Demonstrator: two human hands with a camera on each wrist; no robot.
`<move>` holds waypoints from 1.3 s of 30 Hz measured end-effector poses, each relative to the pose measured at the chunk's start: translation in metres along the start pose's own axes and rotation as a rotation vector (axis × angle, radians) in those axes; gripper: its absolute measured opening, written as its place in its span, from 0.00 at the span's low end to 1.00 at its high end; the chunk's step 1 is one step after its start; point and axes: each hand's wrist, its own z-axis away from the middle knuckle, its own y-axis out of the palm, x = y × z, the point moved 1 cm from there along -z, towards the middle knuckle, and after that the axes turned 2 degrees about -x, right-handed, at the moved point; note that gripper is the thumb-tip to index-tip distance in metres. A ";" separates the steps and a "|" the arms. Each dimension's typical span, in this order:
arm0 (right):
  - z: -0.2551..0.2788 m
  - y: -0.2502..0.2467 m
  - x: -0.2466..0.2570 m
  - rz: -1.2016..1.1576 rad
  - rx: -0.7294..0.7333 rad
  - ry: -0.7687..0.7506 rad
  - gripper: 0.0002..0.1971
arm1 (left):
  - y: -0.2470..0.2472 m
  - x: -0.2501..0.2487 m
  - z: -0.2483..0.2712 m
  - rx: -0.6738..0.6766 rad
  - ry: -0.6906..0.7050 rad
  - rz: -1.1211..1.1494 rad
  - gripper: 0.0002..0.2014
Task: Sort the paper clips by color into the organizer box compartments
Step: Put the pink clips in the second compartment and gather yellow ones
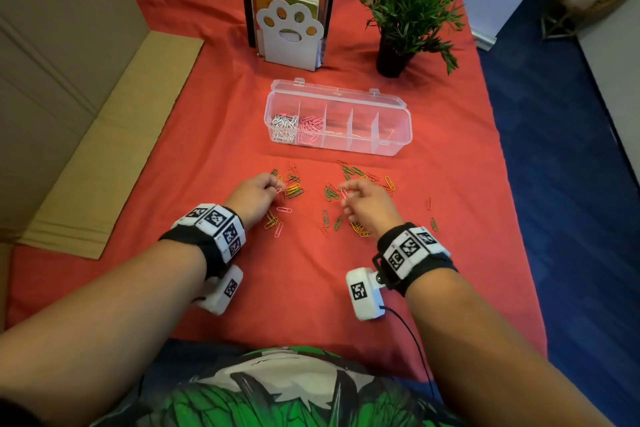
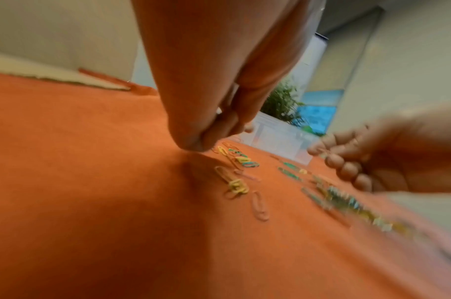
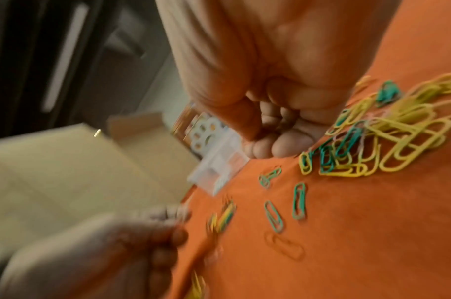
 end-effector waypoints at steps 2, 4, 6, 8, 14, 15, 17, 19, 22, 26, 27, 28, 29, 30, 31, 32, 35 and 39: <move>0.006 -0.012 0.003 -0.336 -0.024 0.130 0.15 | 0.001 -0.007 0.005 0.037 -0.193 0.352 0.12; 0.009 -0.026 0.001 -0.612 -0.059 0.207 0.11 | 0.000 -0.013 0.010 0.093 -0.326 0.648 0.12; 0.009 -0.040 -0.002 -0.740 -0.100 0.244 0.10 | -0.001 -0.016 0.012 0.134 -0.385 0.757 0.12; 0.007 -0.050 -0.008 -0.728 -0.162 0.243 0.10 | 0.001 -0.018 0.008 0.099 -0.378 0.698 0.13; -0.005 -0.055 -0.028 0.385 -0.219 0.098 0.09 | 0.009 0.001 0.003 -0.040 0.138 -0.515 0.06; -0.003 -0.050 -0.029 0.543 -0.213 0.038 0.07 | 0.010 0.003 0.004 -0.045 0.184 -0.583 0.06; 0.000 -0.036 -0.036 0.691 -0.192 -0.075 0.07 | 0.014 0.003 0.008 -0.046 0.231 -0.638 0.05; 0.003 -0.024 -0.043 0.762 -0.162 -0.134 0.09 | 0.016 0.002 0.010 -0.037 0.250 -0.664 0.05; 0.004 -0.017 -0.041 0.708 -0.129 -0.173 0.01 | 0.015 0.001 0.010 -0.031 0.239 -0.651 0.07; 0.005 -0.029 -0.025 0.366 -0.110 -0.035 0.12 | 0.009 0.002 0.006 -0.008 0.186 -0.504 0.08; 0.005 -0.032 -0.022 0.244 -0.108 -0.001 0.12 | 0.007 0.001 0.005 -0.003 0.166 -0.451 0.08; 0.005 -0.036 -0.021 0.131 -0.107 0.016 0.12 | 0.005 0.000 0.005 0.000 0.142 -0.405 0.08; 0.006 -0.038 -0.020 0.041 -0.103 0.030 0.12 | 0.003 0.000 0.004 -0.001 0.128 -0.368 0.08; 0.005 -0.039 -0.019 -0.016 -0.100 0.037 0.12 | 0.002 0.000 0.004 -0.015 0.127 -0.344 0.08; 0.005 -0.041 -0.017 -0.050 -0.097 0.045 0.11 | 0.001 0.000 0.003 -0.040 0.133 -0.335 0.08; 0.005 -0.041 -0.016 -0.076 -0.093 0.054 0.12 | 0.001 0.000 0.003 -0.069 0.138 -0.349 0.08; 0.008 -0.041 -0.014 -0.226 -0.047 0.105 0.15 | 0.002 0.002 0.005 -0.126 0.167 -0.511 0.10; 0.012 -0.040 -0.016 -0.467 0.002 0.205 0.15 | 0.008 0.006 0.004 -0.087 0.200 -0.612 0.07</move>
